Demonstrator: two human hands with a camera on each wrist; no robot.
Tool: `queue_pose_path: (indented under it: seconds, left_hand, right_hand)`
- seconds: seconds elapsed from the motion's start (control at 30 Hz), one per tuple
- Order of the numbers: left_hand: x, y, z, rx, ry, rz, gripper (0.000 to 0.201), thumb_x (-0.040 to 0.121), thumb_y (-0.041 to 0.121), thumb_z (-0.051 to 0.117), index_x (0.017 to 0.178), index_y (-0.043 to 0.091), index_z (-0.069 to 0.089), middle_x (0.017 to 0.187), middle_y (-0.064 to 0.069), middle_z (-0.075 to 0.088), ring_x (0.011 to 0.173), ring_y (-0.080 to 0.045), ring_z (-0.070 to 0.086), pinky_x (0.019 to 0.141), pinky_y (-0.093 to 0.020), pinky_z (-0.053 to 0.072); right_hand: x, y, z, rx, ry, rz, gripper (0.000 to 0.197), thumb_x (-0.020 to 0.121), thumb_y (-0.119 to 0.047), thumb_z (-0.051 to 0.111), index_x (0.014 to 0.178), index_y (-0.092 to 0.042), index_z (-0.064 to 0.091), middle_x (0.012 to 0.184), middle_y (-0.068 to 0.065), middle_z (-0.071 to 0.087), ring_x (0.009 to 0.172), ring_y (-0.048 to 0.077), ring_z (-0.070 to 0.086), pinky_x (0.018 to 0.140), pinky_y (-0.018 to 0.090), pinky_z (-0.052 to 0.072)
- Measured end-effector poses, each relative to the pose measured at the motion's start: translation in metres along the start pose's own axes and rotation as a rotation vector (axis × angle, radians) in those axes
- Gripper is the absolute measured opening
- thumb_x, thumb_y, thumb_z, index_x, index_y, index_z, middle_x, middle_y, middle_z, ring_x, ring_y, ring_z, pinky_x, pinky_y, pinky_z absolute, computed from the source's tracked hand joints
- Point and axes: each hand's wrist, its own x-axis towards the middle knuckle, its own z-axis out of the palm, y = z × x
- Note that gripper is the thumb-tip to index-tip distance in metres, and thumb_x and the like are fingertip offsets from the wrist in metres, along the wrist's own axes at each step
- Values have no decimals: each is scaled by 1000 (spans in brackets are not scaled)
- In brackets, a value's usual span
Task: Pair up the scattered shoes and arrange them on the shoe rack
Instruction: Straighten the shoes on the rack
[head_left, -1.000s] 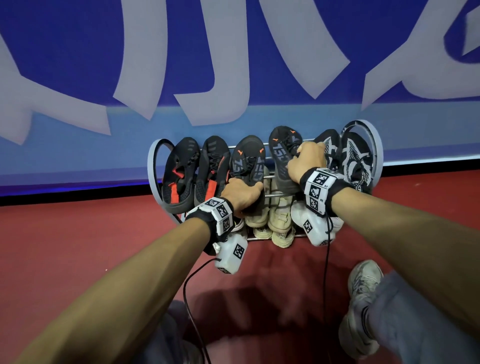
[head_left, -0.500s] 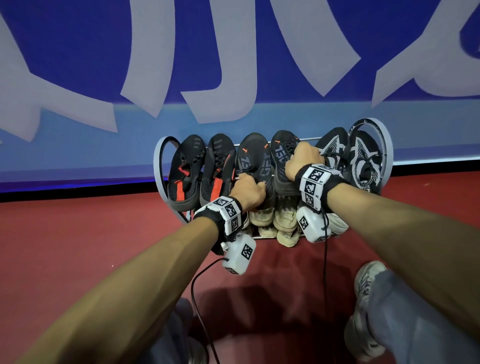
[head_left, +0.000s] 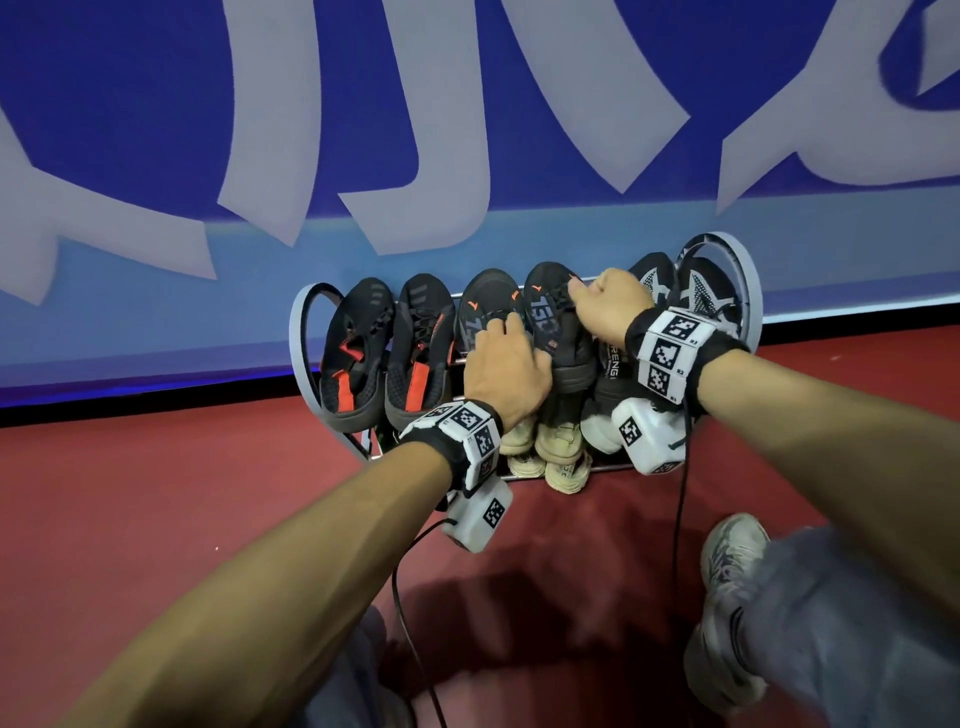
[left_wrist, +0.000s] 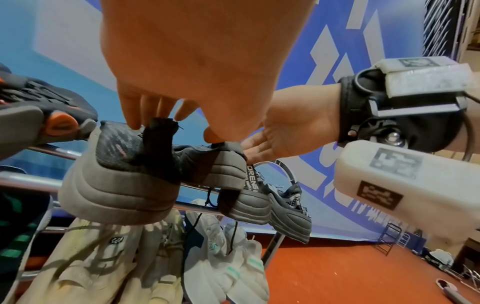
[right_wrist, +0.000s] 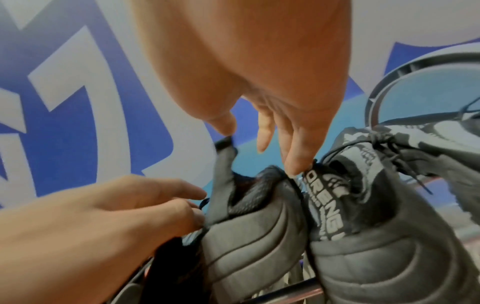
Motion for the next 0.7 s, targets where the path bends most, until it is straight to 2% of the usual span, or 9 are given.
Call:
queue_pose_path:
  seconds: [0.07, 0.13, 0.23, 0.3, 0.37, 0.43, 0.53, 0.6, 0.7]
  left_hand:
    - [2, 3, 2, -19, 15, 64, 38, 94, 32, 49, 123, 7, 51, 119, -13, 56, 113, -34, 53, 95, -50, 48]
    - [4, 7, 4, -13, 36, 131, 38, 94, 30, 48, 125, 7, 53, 120, -12, 57, 114, -33, 53, 97, -48, 47]
    - [6, 16, 5, -42, 79, 202, 46, 96, 33, 48, 134, 8, 53, 128, -10, 57, 121, -31, 51, 103, -47, 44]
    - [7, 24, 4, -49, 118, 260, 48, 95, 40, 51, 132, 10, 53, 129, -8, 57, 122, -29, 50, 104, -45, 43]
    - [6, 33, 6, -26, 128, 341, 54, 90, 43, 56, 134, 11, 53, 133, -6, 57, 126, -27, 49, 106, -43, 42]
    - [5, 42, 10, 38, 94, 427, 63, 86, 44, 61, 140, 11, 51, 143, -6, 52, 135, -26, 42, 112, -43, 36]
    - [5, 50, 19, 259, 16, 531, 68, 80, 49, 65, 137, 14, 55, 150, -4, 46, 143, -28, 32, 117, -46, 27]
    - [4, 52, 26, 425, -50, 539, 73, 77, 56, 68, 135, 14, 55, 150, -5, 43, 144, -30, 28, 118, -48, 21]
    - [6, 51, 37, 577, -109, 508, 88, 74, 60, 74, 144, 14, 45, 152, -9, 36, 143, -32, 27, 118, -51, 19]
  right_hand:
    - [3, 8, -14, 6, 100, -17, 38, 96, -36, 50, 70, -9, 50, 70, 10, 58, 73, 31, 55, 71, 33, 44]
    - [6, 20, -27, -64, 157, -12, 28, 94, -34, 54, 95, -6, 58, 94, 12, 65, 90, 32, 59, 76, 33, 45]
    - [8, 35, -42, -223, 96, 53, 44, 89, -32, 60, 121, -3, 52, 117, 19, 62, 107, 38, 60, 81, 36, 48]
    - [6, 46, -45, -320, 50, 130, 60, 86, -37, 64, 132, -2, 46, 129, 23, 55, 117, 42, 56, 93, 41, 50]
    - [2, 57, -45, -420, 8, 170, 72, 85, -46, 67, 137, -3, 41, 136, 25, 47, 124, 44, 49, 101, 45, 46]
    - [-2, 68, -44, -500, -68, 146, 77, 83, -55, 66, 137, -7, 40, 138, 25, 46, 128, 44, 46, 104, 45, 43]
    - [-9, 78, -43, -532, -159, 50, 69, 81, -58, 66, 131, -13, 49, 133, 19, 52, 126, 39, 48, 104, 40, 40]
    - [-13, 81, -41, -537, -209, 6, 64, 81, -55, 69, 126, -14, 52, 130, 17, 54, 124, 36, 49, 105, 38, 40]
    - [-18, 83, -39, -568, -219, 22, 72, 75, -54, 74, 130, -14, 50, 134, 16, 47, 128, 37, 41, 108, 42, 39]
